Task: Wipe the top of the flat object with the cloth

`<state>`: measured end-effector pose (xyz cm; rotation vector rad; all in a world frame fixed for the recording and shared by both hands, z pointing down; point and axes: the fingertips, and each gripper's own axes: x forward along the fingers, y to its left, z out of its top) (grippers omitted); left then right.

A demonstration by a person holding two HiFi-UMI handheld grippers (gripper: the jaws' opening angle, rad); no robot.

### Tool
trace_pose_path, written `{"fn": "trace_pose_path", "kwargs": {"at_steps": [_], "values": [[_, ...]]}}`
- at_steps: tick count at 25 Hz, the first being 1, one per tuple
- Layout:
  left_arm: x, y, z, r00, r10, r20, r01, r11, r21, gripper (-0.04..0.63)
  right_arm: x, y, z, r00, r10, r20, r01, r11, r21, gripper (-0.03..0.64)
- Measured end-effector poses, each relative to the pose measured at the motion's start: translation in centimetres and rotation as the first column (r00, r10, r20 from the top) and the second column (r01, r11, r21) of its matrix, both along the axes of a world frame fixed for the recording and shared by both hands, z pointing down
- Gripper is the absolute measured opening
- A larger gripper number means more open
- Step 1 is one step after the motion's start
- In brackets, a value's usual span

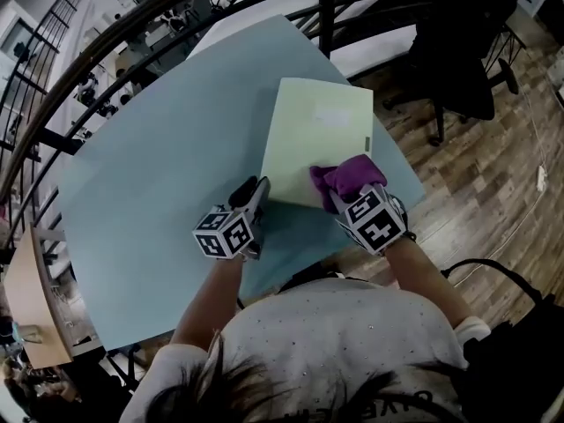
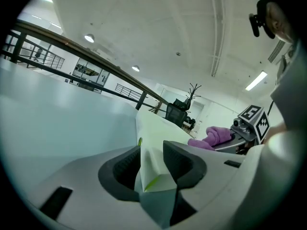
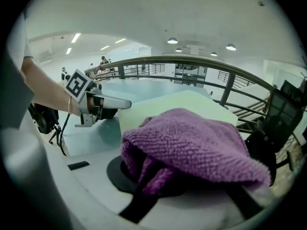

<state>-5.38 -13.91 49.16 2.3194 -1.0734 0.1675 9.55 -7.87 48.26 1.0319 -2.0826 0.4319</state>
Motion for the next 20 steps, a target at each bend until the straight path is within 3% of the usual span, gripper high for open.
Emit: {"fn": "trace_pose_path", "kwargs": {"at_steps": [10, 20], "values": [[0.1, 0.0, -0.3, 1.0, -0.027, 0.009, 0.026, 0.998, 0.06, 0.147, 4.9, 2.8, -0.5, 0.999, 0.026, 0.034, -0.029, 0.997, 0.076, 0.031], [0.1, -0.2, -0.3, 1.0, -0.031, 0.0, 0.031, 0.998, 0.048, 0.15, 7.0, 3.7, -0.1, 0.988, 0.109, 0.111, -0.112, 0.994, 0.018, 0.031]]}}
